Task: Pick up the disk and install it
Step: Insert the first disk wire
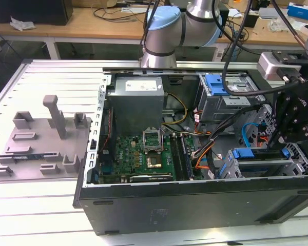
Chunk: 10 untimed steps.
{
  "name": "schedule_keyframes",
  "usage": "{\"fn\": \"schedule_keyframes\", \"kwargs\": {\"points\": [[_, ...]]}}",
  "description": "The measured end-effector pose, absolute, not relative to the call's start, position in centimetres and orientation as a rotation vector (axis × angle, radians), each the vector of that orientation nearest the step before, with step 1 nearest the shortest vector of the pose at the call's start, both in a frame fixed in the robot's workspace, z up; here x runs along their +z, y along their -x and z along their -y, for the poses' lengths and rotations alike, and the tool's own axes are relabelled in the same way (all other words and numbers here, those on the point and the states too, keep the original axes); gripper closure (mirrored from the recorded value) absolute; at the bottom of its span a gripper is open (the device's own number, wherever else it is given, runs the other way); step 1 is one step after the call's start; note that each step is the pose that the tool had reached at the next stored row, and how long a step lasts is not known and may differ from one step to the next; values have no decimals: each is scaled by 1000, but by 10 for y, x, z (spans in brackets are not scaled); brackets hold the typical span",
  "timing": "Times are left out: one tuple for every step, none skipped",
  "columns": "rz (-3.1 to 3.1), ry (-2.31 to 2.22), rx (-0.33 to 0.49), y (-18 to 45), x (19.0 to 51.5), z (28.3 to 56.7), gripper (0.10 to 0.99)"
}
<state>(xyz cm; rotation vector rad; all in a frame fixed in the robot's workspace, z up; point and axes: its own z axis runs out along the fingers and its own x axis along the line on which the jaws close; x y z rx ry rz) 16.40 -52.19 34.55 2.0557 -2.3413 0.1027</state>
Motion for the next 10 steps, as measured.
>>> {"fn": "schedule_keyframes", "kwargs": {"points": [[2341,-2057,103,-164,345,522,918],[2340,-2058,103,-164,345,522,918],[2339,-2059,103,-164,344,522,918],[2338,-2059,103,-164,344,522,918],[2338,-2060,103,-164,344,522,918],[2337,-2061,103,-164,343,522,918],[2336,-2062,103,-164,343,522,918],[2334,-2064,103,-164,342,522,918],[2333,-2065,103,-164,342,522,918],[2331,-2067,103,-164,342,522,918]]}}
